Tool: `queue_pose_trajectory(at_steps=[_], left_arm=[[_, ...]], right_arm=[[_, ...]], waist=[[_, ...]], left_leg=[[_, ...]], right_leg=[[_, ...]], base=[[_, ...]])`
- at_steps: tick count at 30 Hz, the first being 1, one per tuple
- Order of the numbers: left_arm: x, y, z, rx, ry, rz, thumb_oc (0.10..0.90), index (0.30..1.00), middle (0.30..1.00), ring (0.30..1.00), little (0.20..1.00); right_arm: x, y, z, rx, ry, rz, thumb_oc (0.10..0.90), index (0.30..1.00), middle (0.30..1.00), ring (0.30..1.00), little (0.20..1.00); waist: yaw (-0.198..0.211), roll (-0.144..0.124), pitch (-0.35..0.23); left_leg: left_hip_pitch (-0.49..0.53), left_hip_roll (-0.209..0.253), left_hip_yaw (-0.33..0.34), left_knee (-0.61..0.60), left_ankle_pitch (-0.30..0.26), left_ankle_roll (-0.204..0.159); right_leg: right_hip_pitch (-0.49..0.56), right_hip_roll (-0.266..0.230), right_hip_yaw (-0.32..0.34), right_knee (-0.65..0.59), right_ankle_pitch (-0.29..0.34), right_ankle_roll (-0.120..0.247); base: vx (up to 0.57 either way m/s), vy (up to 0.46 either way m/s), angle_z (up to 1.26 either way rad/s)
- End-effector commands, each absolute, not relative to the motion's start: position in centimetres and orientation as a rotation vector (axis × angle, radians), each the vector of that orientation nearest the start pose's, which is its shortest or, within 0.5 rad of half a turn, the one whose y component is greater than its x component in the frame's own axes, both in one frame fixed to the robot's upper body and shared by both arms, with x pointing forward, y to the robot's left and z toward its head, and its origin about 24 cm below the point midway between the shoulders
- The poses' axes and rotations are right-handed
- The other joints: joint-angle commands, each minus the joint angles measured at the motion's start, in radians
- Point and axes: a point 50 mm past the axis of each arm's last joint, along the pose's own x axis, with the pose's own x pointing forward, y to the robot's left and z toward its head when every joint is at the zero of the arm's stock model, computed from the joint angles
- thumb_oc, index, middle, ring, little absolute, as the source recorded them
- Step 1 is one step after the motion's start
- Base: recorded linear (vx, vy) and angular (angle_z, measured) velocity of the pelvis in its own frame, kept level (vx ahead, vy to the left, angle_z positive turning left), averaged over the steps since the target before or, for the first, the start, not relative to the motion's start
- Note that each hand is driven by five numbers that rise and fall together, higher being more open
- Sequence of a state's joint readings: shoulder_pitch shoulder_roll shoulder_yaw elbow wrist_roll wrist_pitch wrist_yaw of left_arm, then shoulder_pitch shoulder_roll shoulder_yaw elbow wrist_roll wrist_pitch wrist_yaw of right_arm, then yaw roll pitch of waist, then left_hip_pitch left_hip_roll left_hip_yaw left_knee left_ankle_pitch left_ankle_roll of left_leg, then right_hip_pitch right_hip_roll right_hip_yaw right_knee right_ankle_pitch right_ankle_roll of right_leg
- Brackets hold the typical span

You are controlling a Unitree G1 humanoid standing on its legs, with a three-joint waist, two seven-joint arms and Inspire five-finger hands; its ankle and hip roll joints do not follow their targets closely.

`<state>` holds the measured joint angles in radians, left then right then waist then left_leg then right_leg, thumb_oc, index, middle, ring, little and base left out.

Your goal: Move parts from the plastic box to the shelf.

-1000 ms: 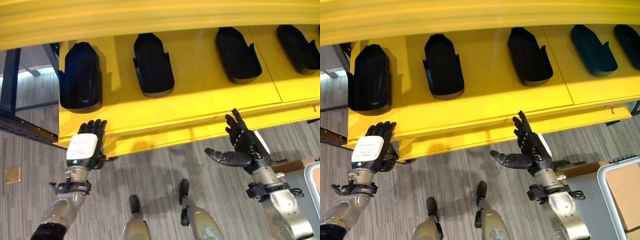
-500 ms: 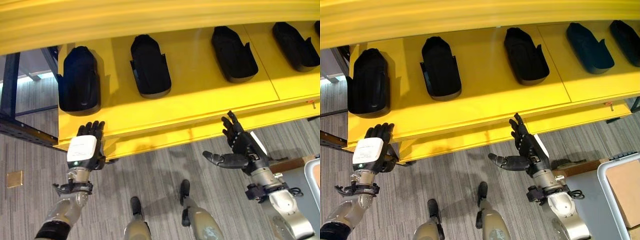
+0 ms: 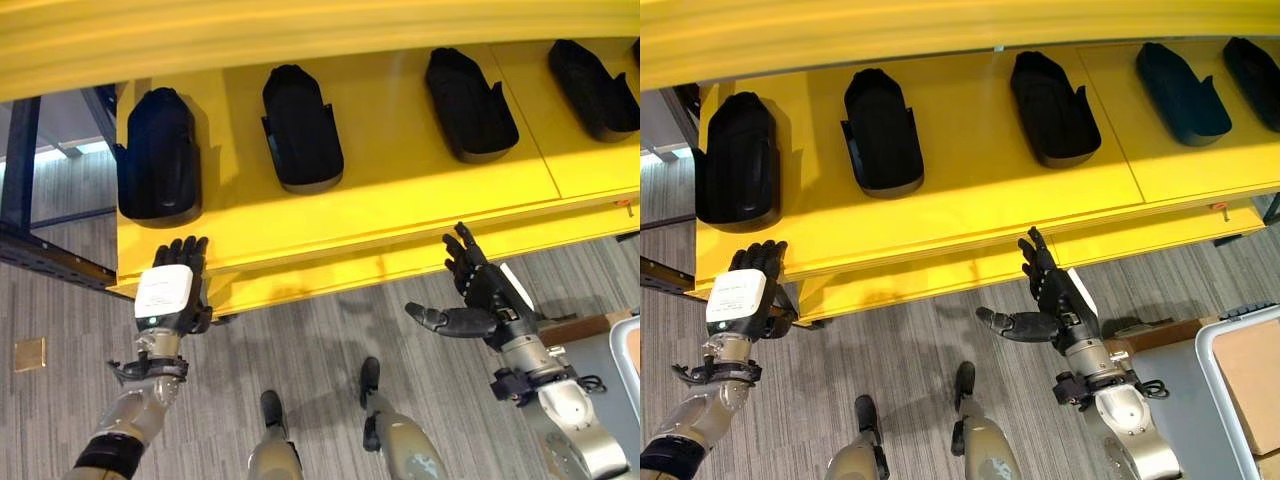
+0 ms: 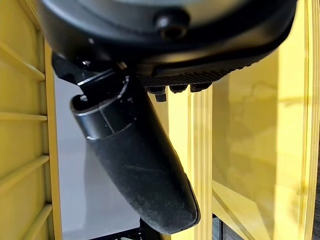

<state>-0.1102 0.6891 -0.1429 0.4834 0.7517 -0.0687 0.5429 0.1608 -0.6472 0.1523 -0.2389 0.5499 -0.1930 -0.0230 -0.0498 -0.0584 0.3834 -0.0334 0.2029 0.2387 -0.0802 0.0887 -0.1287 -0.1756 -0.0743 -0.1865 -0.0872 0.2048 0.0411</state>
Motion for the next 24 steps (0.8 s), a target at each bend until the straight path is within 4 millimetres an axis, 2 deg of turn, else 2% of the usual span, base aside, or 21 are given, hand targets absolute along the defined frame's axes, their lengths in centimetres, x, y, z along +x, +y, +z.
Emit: queue_pose_trajectory(at_steps=[1, 10, 24], left_arm=[[24.2, 36.1, 4.1, 1.585, 0.222, 0.365, 0.900, 1.000, 1.000, 1.000, 1.000], [25.0, 36.8, 5.5, 1.605, 0.206, 0.400, 0.900, 1.000, 1.000, 1.000, 1.000], [25.8, 36.5, 8.2, 1.618, 0.101, 0.425, 0.900, 1.000, 1.000, 1.000, 1.000]], right_arm=[[21.7, -20.0, 14.6, -0.010, -0.471, 0.257, 0.900, 1.000, 1.000, 1.000, 1.000], [21.7, -20.1, 14.5, -0.023, -0.464, 0.264, 0.900, 1.000, 1.000, 1.000, 1.000], [21.6, -20.3, 14.4, -0.033, -0.451, 0.257, 0.900, 1.000, 1.000, 1.000, 1.000]], waist=[[-0.005, -0.101, 0.005], [-0.011, -0.105, 0.007], [-0.014, -0.108, 0.012]], left_leg=[[0.007, -0.015, -0.010, 0.019, -0.016, 0.029], [-0.007, -0.026, -0.007, 0.025, -0.022, 0.034], [-0.027, -0.038, -0.007, 0.038, -0.033, 0.040]], right_leg=[[0.082, -0.087, 0.008, 0.038, -0.101, 0.096], [0.065, -0.097, 0.013, 0.040, -0.094, 0.102], [0.052, -0.111, 0.021, 0.038, -0.088, 0.106]], base=[[0.00, 0.000, 0.00], [0.00, 0.023, -0.01], [0.00, 0.004, 0.00]])
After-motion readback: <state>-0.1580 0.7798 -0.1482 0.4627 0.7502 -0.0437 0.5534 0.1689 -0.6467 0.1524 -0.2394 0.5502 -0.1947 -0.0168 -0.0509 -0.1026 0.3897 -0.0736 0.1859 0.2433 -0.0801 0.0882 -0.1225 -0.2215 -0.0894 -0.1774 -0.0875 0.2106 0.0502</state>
